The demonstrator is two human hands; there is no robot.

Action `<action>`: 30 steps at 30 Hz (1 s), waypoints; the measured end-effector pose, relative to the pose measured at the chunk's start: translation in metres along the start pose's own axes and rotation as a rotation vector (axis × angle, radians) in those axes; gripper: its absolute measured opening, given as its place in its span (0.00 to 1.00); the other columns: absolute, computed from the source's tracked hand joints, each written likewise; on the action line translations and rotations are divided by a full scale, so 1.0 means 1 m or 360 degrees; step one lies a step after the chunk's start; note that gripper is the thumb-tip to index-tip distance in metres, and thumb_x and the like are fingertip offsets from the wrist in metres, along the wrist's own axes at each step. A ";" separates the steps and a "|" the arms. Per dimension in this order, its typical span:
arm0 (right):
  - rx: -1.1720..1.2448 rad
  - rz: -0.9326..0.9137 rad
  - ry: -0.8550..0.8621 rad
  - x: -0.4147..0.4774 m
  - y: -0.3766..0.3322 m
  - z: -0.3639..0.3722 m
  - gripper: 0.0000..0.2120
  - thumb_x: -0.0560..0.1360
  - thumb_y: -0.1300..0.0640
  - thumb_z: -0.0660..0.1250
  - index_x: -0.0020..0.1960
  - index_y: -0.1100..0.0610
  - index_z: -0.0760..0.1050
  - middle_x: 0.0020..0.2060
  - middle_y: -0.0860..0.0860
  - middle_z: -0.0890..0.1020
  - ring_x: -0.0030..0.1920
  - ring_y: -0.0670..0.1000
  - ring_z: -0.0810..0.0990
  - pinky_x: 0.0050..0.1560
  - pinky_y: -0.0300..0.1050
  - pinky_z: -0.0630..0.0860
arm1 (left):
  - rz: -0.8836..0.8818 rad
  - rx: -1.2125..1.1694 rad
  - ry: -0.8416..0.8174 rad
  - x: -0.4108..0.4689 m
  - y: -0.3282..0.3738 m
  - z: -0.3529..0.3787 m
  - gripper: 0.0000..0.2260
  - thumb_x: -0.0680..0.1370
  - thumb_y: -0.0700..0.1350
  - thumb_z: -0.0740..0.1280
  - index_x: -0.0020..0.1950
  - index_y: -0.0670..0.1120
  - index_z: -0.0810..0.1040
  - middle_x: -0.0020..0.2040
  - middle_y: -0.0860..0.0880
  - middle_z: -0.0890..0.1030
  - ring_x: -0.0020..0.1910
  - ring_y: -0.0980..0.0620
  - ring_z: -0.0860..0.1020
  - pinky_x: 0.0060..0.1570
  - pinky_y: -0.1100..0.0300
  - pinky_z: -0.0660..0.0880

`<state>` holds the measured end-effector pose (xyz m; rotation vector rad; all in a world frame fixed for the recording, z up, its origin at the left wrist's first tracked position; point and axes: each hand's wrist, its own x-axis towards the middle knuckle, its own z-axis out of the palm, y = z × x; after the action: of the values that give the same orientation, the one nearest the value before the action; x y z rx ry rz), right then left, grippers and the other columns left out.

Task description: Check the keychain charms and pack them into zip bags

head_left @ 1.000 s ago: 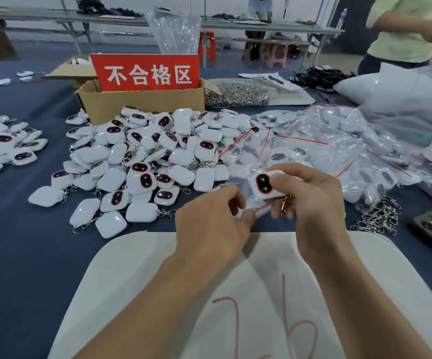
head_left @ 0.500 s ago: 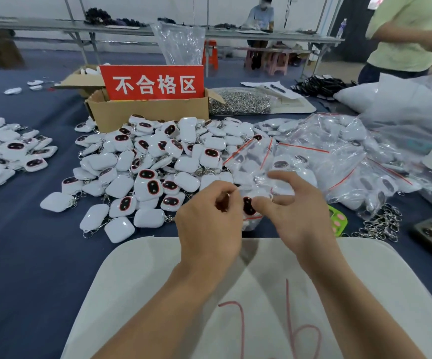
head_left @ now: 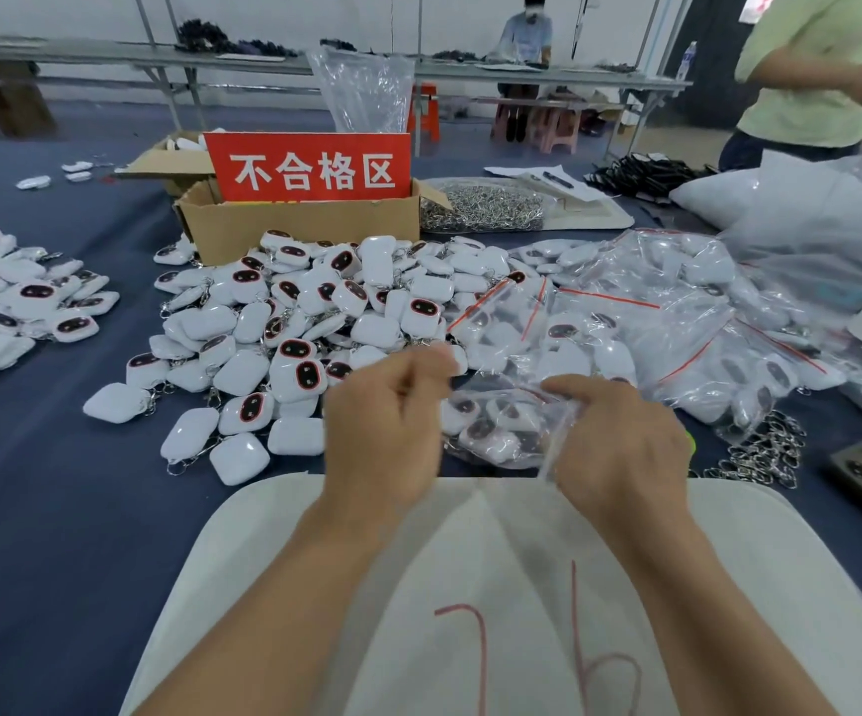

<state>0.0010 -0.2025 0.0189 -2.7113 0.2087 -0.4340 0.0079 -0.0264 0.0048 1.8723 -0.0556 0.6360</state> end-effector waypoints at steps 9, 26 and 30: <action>0.0661 -0.0611 0.0666 -0.007 -0.014 -0.009 0.20 0.66 0.67 0.63 0.47 0.50 0.87 0.45 0.42 0.79 0.49 0.45 0.76 0.55 0.36 0.70 | -0.0398 0.0799 0.0132 0.036 -0.039 -0.042 0.10 0.77 0.47 0.66 0.37 0.56 0.80 0.31 0.59 0.79 0.35 0.55 0.78 0.33 0.63 0.67; -0.0071 -0.0672 -0.0453 -0.033 -0.061 0.034 0.15 0.71 0.56 0.58 0.56 0.49 0.75 0.59 0.47 0.81 0.63 0.52 0.76 0.61 0.41 0.60 | 0.0403 0.1051 -0.0820 0.016 -0.034 -0.001 0.25 0.77 0.41 0.66 0.75 0.49 0.73 0.77 0.48 0.70 0.77 0.49 0.64 0.71 0.58 0.59; 0.0132 -0.0597 -0.0499 -0.040 -0.067 0.031 0.12 0.72 0.62 0.62 0.54 0.52 0.74 0.55 0.50 0.81 0.57 0.55 0.77 0.52 0.44 0.65 | 0.0268 0.1428 -0.0834 0.018 -0.040 -0.007 0.27 0.78 0.54 0.63 0.78 0.56 0.66 0.81 0.54 0.61 0.78 0.52 0.60 0.73 0.54 0.57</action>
<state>-0.0205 -0.1226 0.0074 -2.6885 -0.3989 -0.1083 0.0335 0.0000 -0.0196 2.8945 -0.3123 0.2611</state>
